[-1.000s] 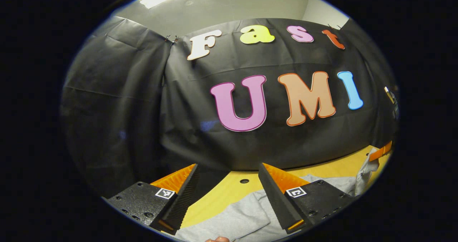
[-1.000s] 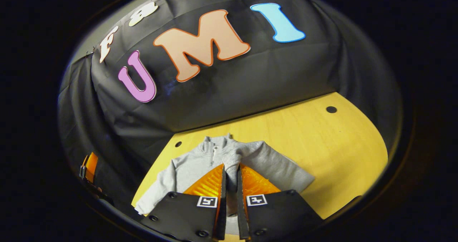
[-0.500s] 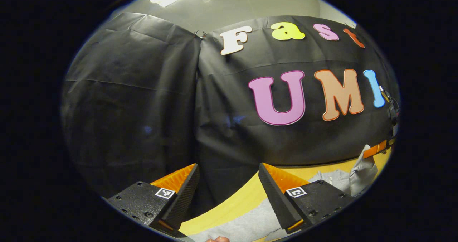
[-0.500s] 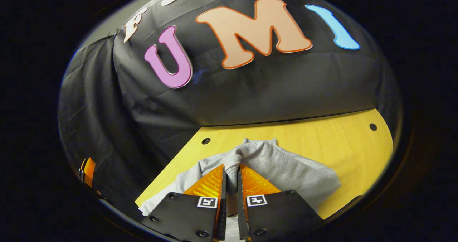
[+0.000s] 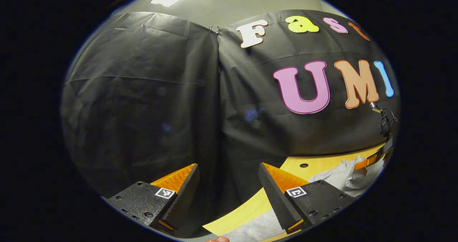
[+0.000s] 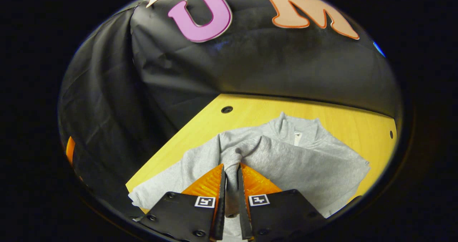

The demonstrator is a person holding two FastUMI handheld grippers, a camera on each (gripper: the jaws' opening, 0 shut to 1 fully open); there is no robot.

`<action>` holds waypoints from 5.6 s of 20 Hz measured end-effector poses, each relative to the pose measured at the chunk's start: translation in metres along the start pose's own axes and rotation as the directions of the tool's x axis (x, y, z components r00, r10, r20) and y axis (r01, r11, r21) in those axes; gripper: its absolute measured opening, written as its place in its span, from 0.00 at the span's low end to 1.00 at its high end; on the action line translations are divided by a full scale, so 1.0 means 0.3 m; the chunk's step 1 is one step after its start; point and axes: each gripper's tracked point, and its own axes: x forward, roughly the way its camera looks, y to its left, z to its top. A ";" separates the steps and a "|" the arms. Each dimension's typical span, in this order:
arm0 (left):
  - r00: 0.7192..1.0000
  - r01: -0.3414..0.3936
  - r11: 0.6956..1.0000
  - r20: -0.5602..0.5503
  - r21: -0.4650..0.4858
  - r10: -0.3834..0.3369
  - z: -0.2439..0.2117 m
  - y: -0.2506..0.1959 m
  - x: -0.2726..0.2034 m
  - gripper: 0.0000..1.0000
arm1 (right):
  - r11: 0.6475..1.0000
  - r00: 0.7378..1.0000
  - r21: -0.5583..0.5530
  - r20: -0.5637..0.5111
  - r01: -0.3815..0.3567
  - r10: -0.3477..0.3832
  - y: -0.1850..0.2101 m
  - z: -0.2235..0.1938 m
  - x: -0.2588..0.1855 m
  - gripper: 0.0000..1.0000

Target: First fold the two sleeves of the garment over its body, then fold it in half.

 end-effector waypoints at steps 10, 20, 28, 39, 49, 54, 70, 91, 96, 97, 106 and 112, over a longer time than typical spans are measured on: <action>0.981 0.061 0.998 -0.182 -0.012 -0.062 -0.311 -0.002 0.020 0.97 | 0.994 0.993 -0.051 0.066 -0.092 0.095 0.139 0.037 -0.021 0.96; 0.823 0.141 0.984 -0.540 -0.108 -0.177 -0.826 -0.121 -0.098 0.98 | 0.997 0.984 -0.070 0.177 0.021 -0.009 -0.018 0.073 -0.209 0.96; 0.724 0.130 0.980 -0.661 -0.154 -0.199 -0.984 -0.155 -0.136 0.99 | 0.995 0.980 -0.055 0.188 0.079 -0.067 -0.120 0.060 -0.304 0.96; 0.654 0.092 0.980 -0.731 -0.177 -0.194 -0.952 -0.187 -0.065 0.00 | 0.987 0.961 -0.058 0.242 0.150 -0.132 -0.268 0.036 -0.449 0.96; 0.807 0.172 0.970 -0.540 -0.174 -0.240 -0.548 -0.296 0.210 0.00 | 0.975 0.940 0.031 0.262 0.219 -0.219 -0.460 -0.028 -0.601 0.96; 0.830 0.270 0.950 -0.462 -0.159 -0.313 -0.371 -0.457 0.302 0.00 | 0.964 0.925 0.066 0.271 0.256 -0.265 -0.549 -0.062 -0.676 0.96; 0.681 0.666 0.738 -0.316 -0.106 -0.661 -0.057 -1.262 0.139 0.00 | 0.906 0.876 0.216 0.253 0.364 -0.412 -0.791 -0.234 -0.942 0.96; 0.389 0.873 0.482 -0.484 -0.079 -0.784 -0.320 -1.944 -0.276 0.03 | 0.830 0.828 0.330 0.195 0.450 -0.526 -0.998 -0.443 -1.192 0.96; 0.335 0.909 0.410 -0.449 -0.078 -0.828 -0.287 -1.997 -0.355 0.33 | 0.840 0.841 0.336 0.195 0.427 -0.505 -0.991 -0.436 -1.171 0.96; 0.339 0.914 0.400 -0.419 -0.066 -0.843 -0.248 -1.995 -0.358 0.55 | 0.844 0.844 0.332 0.199 0.420 -0.498 -0.985 -0.430 -1.159 0.96; 0.461 0.863 0.502 -0.316 -0.057 -0.829 -0.144 -1.719 -0.258 0.97 | 0.895 0.889 0.277 0.205 0.349 -0.410 -0.869 -0.373 -1.005 0.96; 0.572 0.773 0.632 -0.371 -0.053 -0.731 -0.251 -1.410 -0.144 0.97 | 0.915 0.906 0.220 0.188 0.337 -0.379 -0.795 -0.369 -0.900 0.96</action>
